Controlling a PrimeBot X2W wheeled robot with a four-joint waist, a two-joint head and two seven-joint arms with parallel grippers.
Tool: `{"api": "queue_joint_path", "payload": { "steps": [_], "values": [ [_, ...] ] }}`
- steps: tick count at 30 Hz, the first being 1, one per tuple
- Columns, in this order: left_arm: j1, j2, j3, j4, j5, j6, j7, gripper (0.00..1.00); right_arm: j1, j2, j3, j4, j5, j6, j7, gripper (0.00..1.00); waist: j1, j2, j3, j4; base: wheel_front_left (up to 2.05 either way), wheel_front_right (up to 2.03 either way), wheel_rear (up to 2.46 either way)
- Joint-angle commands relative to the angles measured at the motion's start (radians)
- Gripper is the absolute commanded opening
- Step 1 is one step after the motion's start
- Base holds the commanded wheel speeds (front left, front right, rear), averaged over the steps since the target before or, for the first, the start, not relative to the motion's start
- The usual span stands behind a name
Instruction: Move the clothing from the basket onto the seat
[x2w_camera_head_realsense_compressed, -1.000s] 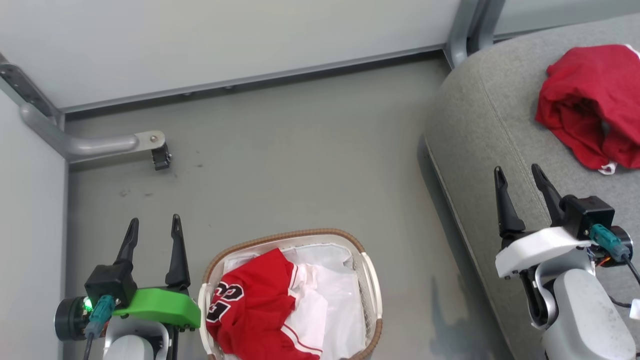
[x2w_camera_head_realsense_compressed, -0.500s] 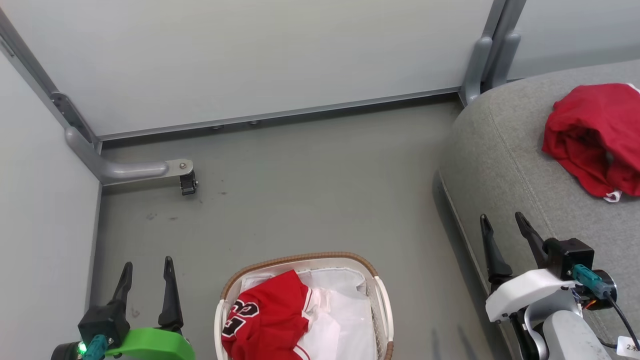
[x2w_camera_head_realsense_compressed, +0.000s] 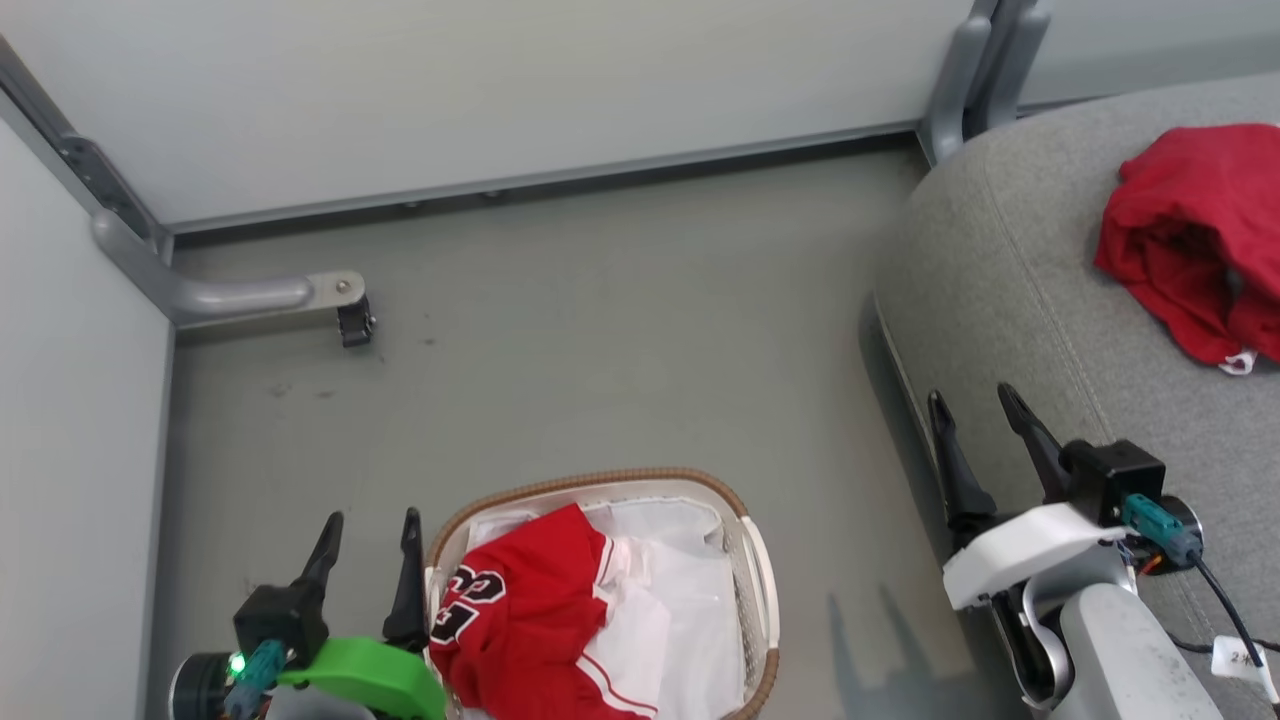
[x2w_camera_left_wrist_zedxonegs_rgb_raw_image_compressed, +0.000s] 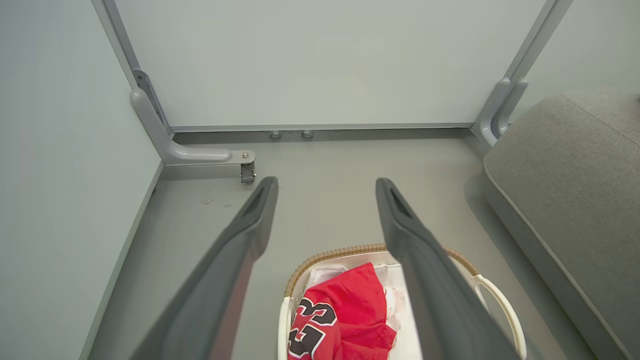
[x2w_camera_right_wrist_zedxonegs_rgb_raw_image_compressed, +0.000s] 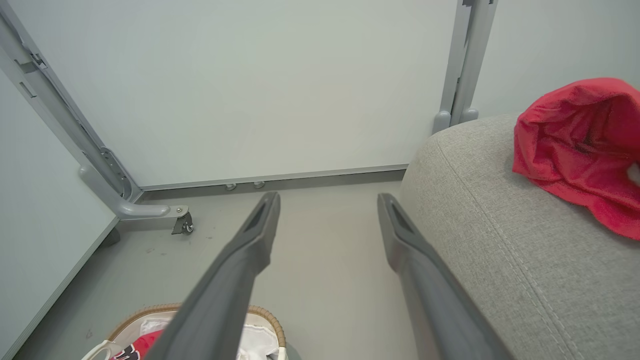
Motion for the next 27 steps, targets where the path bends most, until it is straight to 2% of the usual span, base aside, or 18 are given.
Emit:
{"api": "queue_joint_path", "payload": {
  "steps": [1, 14, 22, 27],
  "values": [
    [-0.034, 0.002, -0.014, 0.014, -0.006, -0.005, -0.001, 1.00, -0.018, -0.001, 0.010, -0.008, 0.006, -0.001, -0.002, 1.00, 0.0001, 0.0000, 0.066, -0.031, 0.00, 0.00, 0.00],
    [-0.214, 0.006, -0.152, 0.202, 0.005, -0.017, -0.001, 1.00, -0.120, -0.001, 0.095, -0.044, 0.042, -0.001, -0.002, 1.00, 0.0001, 0.0000, 0.275, -0.105, 0.00, 0.00, 0.00],
    [-0.343, 0.066, -0.299, 0.349, -0.016, -0.017, -0.001, 1.00, -0.176, -0.001, 0.133, -0.070, 0.083, -0.001, -0.002, 1.00, 0.0001, 0.0000, 0.399, -0.153, 0.00, 0.00, 0.00],
    [-0.440, 0.096, -0.452, 0.494, -0.016, -0.017, -0.001, 1.00, -0.193, 0.000, 0.155, -0.072, 0.101, -0.001, -0.002, 1.00, 0.0001, 0.0000, 0.467, -0.185, 0.00, 0.00, 0.00]
  ]
}}
